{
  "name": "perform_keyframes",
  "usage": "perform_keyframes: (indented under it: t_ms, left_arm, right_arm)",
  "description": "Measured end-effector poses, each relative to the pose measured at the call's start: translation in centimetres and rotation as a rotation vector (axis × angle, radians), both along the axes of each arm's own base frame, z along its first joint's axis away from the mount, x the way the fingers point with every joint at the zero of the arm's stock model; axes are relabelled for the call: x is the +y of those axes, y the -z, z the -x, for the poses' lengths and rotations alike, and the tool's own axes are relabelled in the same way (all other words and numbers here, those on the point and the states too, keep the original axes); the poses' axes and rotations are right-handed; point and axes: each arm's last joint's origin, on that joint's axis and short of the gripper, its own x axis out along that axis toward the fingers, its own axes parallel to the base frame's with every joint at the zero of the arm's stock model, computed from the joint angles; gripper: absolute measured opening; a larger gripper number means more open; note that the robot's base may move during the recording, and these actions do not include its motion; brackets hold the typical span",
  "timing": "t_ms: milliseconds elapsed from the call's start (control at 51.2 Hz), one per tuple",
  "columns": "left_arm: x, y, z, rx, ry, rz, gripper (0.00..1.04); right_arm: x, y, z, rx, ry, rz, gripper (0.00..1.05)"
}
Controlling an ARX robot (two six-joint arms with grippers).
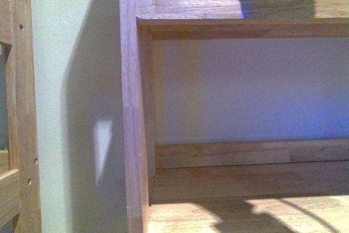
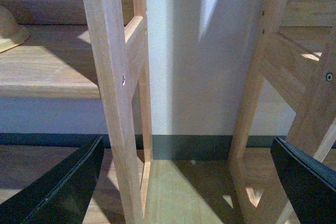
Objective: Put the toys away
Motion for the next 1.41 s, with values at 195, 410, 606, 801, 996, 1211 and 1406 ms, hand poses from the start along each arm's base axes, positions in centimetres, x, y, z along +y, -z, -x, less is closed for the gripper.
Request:
perform_keyframes:
  t_ms: [195, 410, 606, 801, 996, 1211, 1406]
  left_arm:
    - [0.0, 0.0, 0.0, 0.0, 0.0, 0.0, 0.98]
    - [0.0, 0.0, 0.0, 0.0, 0.0, 0.0, 0.98]
    - [0.0, 0.0, 0.0, 0.0, 0.0, 0.0, 0.98]
    - [0.0, 0.0, 0.0, 0.0, 0.0, 0.0, 0.98]
    - [0.0, 0.0, 0.0, 0.0, 0.0, 0.0, 0.98]
    - [0.0, 0.0, 0.0, 0.0, 0.0, 0.0, 0.98]
    - [0.0, 0.0, 0.0, 0.0, 0.0, 0.0, 0.98]
  right_arm:
    - [-0.3, 0.0, -0.2, -0.019, 0.064, 0.001, 0.36]
    - [-0.8, 0.2, -0.3, -0.074, 0.148, 0.025, 0.63]
    - [-1.4, -0.1, 0.5, -0.125, 0.172, 0.039, 0.86]
    - [-2.9, -0.9, 2.2, -0.192, 0.209, 0.035, 0.98]
    - [-5.5, -0.6, 6.0, -0.291, 0.392, 0.067, 0.98]
    - [-8.5, 3.0, 14.7, -0.477, 0.481, 0.148, 0.98]
    - [-10.7, 10.7, 20.2, -0.455, 0.503, 0.25, 0.98]
